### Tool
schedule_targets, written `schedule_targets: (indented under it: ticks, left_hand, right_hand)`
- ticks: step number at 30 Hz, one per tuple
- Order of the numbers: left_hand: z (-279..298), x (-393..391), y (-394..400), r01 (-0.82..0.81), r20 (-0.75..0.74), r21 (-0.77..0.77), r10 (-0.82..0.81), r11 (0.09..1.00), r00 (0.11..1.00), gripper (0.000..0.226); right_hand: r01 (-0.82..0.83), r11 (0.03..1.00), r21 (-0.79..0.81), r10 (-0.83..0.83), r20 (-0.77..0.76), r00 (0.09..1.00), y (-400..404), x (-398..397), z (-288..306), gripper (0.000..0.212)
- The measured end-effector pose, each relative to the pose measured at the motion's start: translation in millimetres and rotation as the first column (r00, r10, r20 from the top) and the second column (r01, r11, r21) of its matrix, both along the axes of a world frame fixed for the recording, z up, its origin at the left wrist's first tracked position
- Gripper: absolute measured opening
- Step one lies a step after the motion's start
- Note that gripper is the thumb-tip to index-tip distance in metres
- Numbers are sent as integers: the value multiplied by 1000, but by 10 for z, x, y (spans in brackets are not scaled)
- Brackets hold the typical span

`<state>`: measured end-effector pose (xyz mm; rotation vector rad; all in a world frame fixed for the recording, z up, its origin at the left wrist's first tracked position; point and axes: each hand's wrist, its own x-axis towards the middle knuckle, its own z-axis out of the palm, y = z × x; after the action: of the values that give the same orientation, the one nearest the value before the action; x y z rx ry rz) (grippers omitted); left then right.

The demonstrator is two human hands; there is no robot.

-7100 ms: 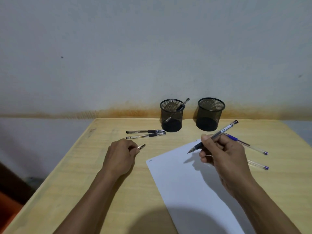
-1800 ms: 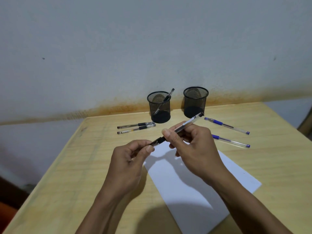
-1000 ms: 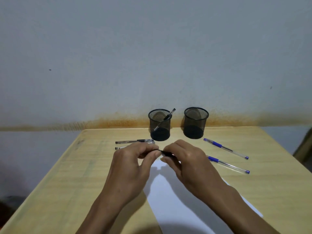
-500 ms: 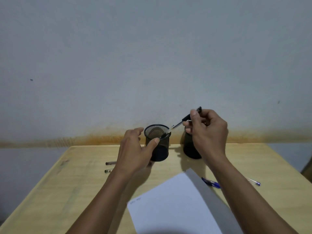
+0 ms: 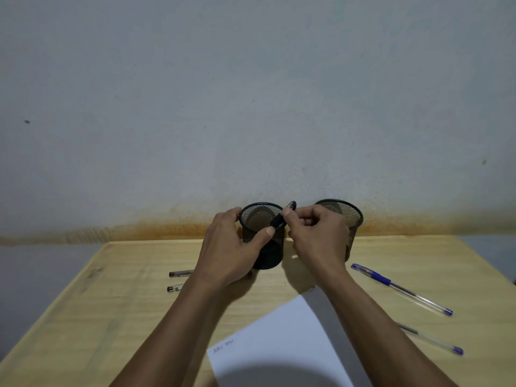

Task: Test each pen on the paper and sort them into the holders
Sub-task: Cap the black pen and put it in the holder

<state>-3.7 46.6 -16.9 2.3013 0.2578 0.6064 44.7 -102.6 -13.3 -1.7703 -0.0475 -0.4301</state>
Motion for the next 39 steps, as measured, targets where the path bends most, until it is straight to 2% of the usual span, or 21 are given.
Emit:
schedule_targets:
  ticks: [9,18,20,22,25,27,30,34,39]
  left_hand:
    - [14,5,-14,-2,-11,3,2,1000,1000,79]
    - [75,-35,-35,10,-35,-11,-10,1000,999,77]
    - [96,-27,-37,12,-36,-7,-12,1000,999,73]
    - [118,-16,-30,15,-52,4,-15,1000,999,69]
    - [176,-28,5,30,-91,11,-29,999,995,72]
    - [215,-77,49,17,-94,-7,-18,1000,995,75]
    - [256,-237,142,-19,-57,-18,18,1000,998,71]
    - [226,-617,285,-82,-6,-42,82,996,997,63]
    - [-57,-1201,386,-195,-5,-101,196,976,981,54]
  right_hand:
    - [-13,1000,18,14,-48,999,-20,-21,-31,22]
    - [-91,995,28,92,-16,996,-161,-245,9,16]
    - [-130,991,-18,130,28,991,-165,-329,-30,17]
    - [-176,972,-156,183,33,983,-128,-432,-131,19]
    - [-290,855,-431,296,-53,954,18,-562,-328,9]
    - [-333,745,-578,353,-82,932,138,-607,-415,13]
    - [-306,594,-744,457,0,889,313,-630,-486,19]
    - [-206,444,-872,494,46,869,451,-605,-534,27]
    - [-130,318,-939,539,67,839,469,-614,-489,26]
